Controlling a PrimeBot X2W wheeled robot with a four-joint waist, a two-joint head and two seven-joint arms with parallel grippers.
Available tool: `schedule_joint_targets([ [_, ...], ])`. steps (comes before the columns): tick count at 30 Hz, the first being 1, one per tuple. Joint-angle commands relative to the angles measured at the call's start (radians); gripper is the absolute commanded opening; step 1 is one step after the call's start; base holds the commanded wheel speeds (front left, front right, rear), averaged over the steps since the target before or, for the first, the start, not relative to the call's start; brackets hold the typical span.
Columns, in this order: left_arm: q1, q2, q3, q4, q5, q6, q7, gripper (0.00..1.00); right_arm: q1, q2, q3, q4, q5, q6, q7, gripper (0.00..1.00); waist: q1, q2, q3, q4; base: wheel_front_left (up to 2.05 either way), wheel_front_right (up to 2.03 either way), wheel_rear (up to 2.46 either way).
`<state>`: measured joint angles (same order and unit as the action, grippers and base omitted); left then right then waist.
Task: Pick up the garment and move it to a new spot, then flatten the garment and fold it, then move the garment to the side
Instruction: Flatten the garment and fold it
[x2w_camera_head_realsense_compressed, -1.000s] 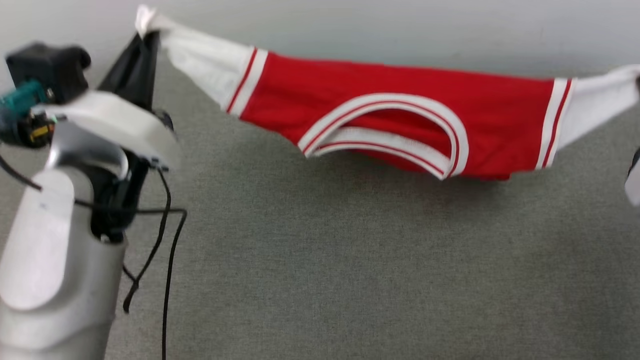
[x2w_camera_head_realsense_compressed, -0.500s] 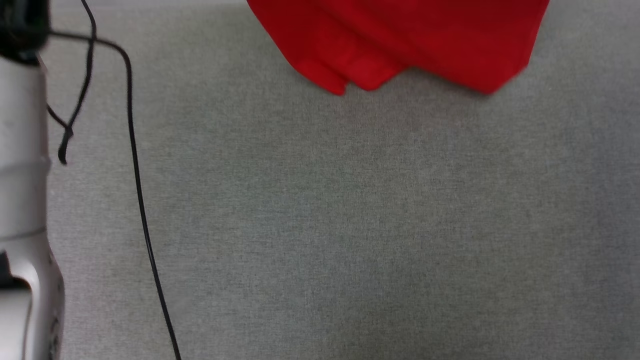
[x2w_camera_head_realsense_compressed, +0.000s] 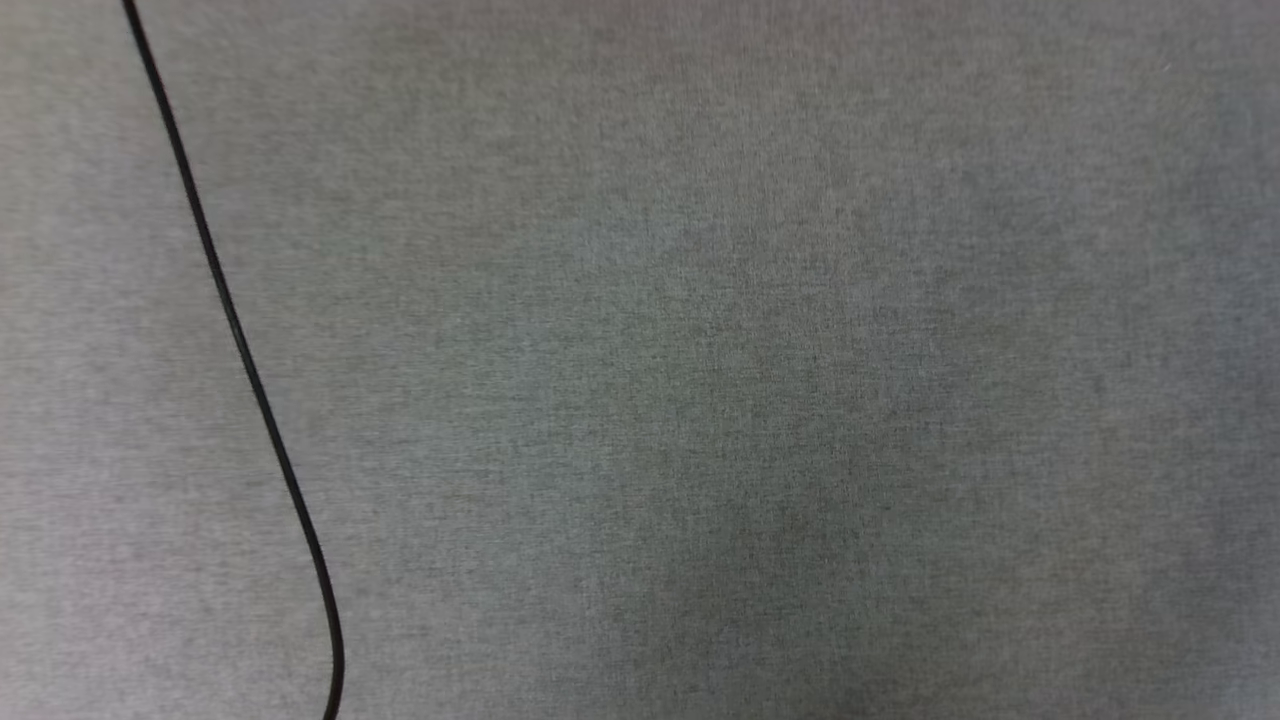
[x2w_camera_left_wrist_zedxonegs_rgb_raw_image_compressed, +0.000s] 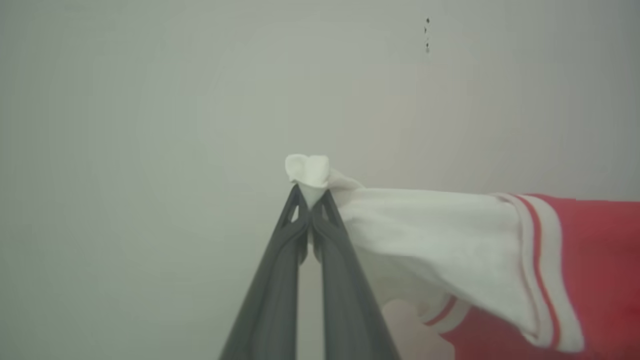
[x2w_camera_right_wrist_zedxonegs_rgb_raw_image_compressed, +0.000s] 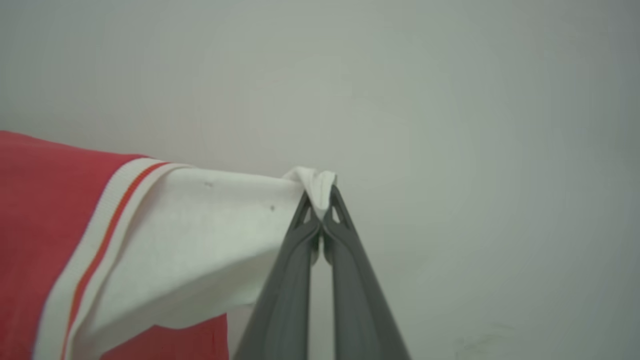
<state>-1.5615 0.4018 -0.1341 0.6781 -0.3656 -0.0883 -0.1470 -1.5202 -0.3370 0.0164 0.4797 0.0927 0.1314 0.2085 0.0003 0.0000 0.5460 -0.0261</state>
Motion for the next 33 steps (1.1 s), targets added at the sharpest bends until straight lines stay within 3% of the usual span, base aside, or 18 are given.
schedule_joint_targets([
  [1,-0.017,0.007,-0.001,0.025,-0.007,-0.006,-0.012,0.0,-0.024,0.014,0.012,0.03,-0.001,-0.001,-0.016,0.0,-0.0003,0.0,0.037,-0.012,0.0,0.0,0.0],
  [13,0.044,-0.022,-0.004,0.246,-0.063,-0.03,-0.08,0.0,0.032,0.098,0.067,0.256,0.014,-0.001,-0.104,0.0,-0.0003,0.0,0.119,-0.009,0.0,0.0,0.0],
  [22,0.255,-0.08,-0.004,0.36,-0.126,-0.041,-0.115,0.0,0.233,0.146,0.07,0.415,0.089,-0.001,-0.213,0.0,-0.0003,0.0,0.052,0.007,0.0,0.0,0.0],
  [27,0.45,-0.096,0.03,0.292,-0.151,-0.042,-0.12,0.0,0.396,0.137,0.073,0.452,0.16,-0.001,-0.271,0.0,-0.0003,0.0,-0.036,0.016,0.0,0.0,0.0],
  [33,0.713,-0.109,0.092,0.146,-0.151,-0.042,-0.12,0.0,0.605,0.099,0.086,0.412,0.245,-0.002,-0.314,0.0,-0.0003,0.0,-0.158,0.018,0.0,0.0,0.0],
])
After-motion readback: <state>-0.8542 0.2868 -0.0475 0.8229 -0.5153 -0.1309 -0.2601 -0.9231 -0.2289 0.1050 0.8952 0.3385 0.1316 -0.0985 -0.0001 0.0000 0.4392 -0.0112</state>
